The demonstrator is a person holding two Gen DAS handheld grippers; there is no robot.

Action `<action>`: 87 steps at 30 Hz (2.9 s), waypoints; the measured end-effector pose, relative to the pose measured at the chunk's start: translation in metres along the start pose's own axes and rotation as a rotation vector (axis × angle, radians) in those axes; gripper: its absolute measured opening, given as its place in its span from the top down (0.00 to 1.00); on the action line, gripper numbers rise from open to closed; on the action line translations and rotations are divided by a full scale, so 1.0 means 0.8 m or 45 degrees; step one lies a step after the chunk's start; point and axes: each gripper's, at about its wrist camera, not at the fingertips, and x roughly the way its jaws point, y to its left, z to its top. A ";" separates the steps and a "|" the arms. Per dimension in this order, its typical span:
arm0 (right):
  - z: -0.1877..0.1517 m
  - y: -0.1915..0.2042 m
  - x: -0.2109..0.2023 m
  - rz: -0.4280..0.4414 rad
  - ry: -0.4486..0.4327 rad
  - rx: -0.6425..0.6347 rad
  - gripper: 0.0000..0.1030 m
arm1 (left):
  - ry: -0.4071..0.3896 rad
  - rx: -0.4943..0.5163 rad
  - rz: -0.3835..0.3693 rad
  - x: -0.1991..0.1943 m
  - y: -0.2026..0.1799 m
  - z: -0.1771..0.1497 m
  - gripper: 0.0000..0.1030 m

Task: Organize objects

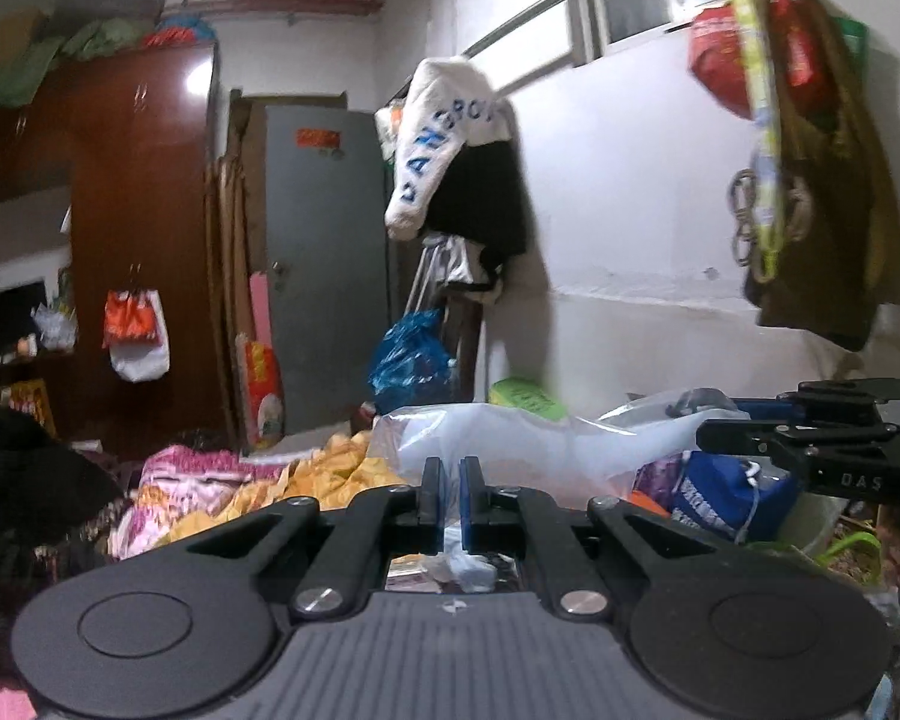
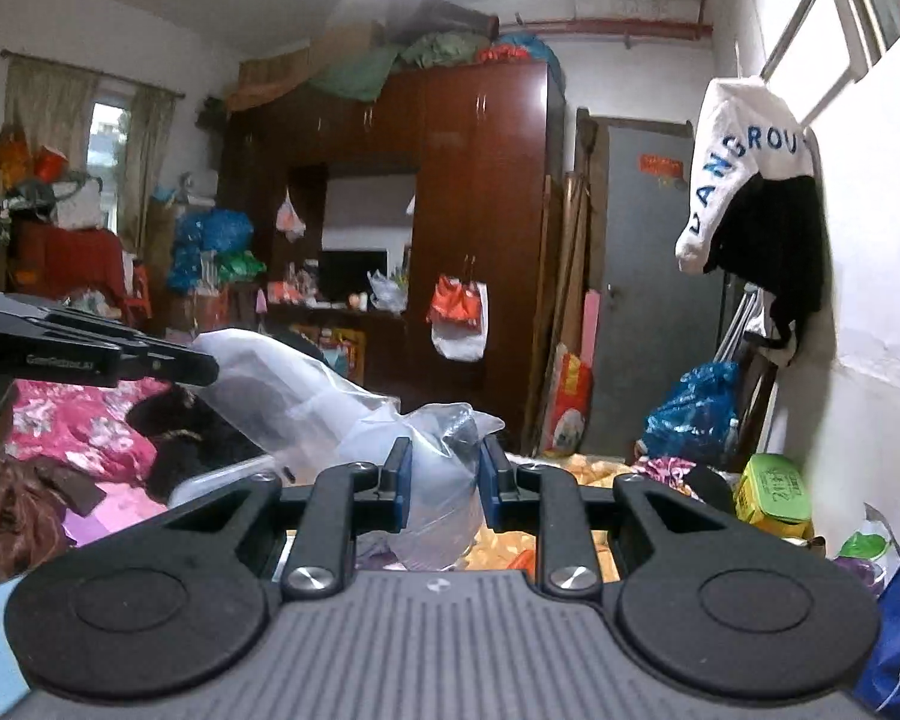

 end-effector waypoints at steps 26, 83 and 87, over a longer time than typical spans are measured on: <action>-0.032 -0.021 0.012 -0.133 0.018 0.081 0.00 | -0.092 -0.003 0.191 0.029 0.026 -0.054 0.23; -0.126 0.075 -0.133 -0.193 0.170 0.352 0.00 | 0.029 -0.045 0.231 -0.140 -0.115 -0.169 0.04; -0.134 0.076 -0.135 -0.274 0.202 0.366 0.00 | 0.067 -0.021 0.300 -0.139 -0.125 -0.178 0.04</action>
